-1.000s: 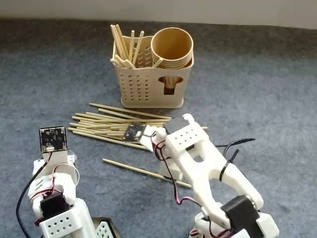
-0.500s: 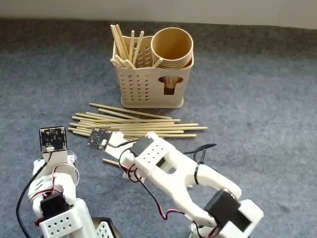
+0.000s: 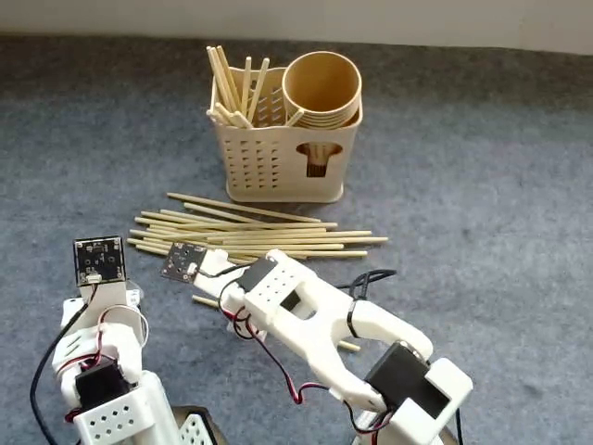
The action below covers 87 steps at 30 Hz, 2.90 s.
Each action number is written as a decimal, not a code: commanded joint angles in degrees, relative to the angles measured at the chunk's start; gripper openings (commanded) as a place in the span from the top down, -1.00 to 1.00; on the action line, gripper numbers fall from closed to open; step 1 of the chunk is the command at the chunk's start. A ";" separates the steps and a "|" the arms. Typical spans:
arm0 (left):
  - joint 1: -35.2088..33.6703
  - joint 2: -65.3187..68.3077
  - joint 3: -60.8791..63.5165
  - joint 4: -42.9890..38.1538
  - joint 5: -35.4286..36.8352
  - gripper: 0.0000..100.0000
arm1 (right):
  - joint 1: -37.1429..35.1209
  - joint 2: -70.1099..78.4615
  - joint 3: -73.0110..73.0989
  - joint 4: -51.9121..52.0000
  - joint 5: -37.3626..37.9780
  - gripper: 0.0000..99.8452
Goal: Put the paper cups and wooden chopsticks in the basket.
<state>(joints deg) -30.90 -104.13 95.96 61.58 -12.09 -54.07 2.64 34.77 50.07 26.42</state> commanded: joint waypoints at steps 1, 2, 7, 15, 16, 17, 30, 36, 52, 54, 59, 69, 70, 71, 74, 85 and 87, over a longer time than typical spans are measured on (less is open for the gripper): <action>-0.92 -0.40 1.19 -0.79 0.35 0.69 | -1.01 0.40 -0.92 -0.04 -0.35 0.98; -0.92 -0.40 1.19 -0.79 0.35 0.69 | -1.01 -0.04 -0.75 0.04 -0.35 0.98; -0.84 -0.40 1.19 -0.79 0.35 0.69 | 0.13 -5.32 -0.22 0.22 -0.44 0.99; -0.66 -0.40 1.19 -0.79 0.35 0.69 | 6.11 -12.79 -0.22 7.87 -0.35 0.99; -0.66 -0.40 1.19 -0.79 0.35 0.69 | 6.46 -13.41 -0.22 8.48 -0.44 0.99; -0.66 -0.40 1.19 -0.79 0.35 0.69 | 6.64 -14.11 -0.22 9.19 -0.44 0.99; -0.66 -0.40 1.19 -1.05 0.35 0.69 | 6.90 -27.30 -0.22 13.41 -9.76 0.99; -0.57 -0.40 1.19 -1.05 0.35 0.69 | 8.31 -35.47 -0.75 13.41 -13.10 0.99; -0.57 -0.40 1.19 -1.05 0.35 0.69 | 13.67 -58.24 -0.31 -2.68 -13.10 0.99; -0.57 -0.40 1.19 -1.05 0.35 0.69 | 13.67 -58.42 -0.31 -4.88 -13.10 0.99; -0.57 -0.40 1.19 -1.05 0.35 0.69 | 13.67 -58.42 -0.31 -12.35 -13.10 0.99; -0.57 -0.40 1.19 -1.05 0.35 0.69 | 13.67 -57.36 -0.31 -36.79 -12.75 0.99; -0.57 -0.40 1.19 -1.05 0.35 0.69 | 13.67 -56.48 -0.31 -38.29 -12.75 0.99; -0.57 -0.40 1.19 -1.05 0.35 0.69 | 13.76 -55.25 -0.66 -39.69 -12.75 0.99; -0.57 -0.40 1.19 -1.05 0.35 0.69 | 15.25 -50.68 -0.84 -42.95 -12.75 0.99; -0.57 -0.40 1.19 -1.05 0.35 0.69 | 23.25 -36.09 -1.01 -66.07 -12.75 0.99; -0.57 -0.40 1.19 -1.05 0.35 0.69 | 23.25 -35.12 -1.01 -68.18 -12.75 0.99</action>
<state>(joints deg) -31.34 -104.13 95.96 61.58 -12.09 -31.74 -32.62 34.95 -13.76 14.02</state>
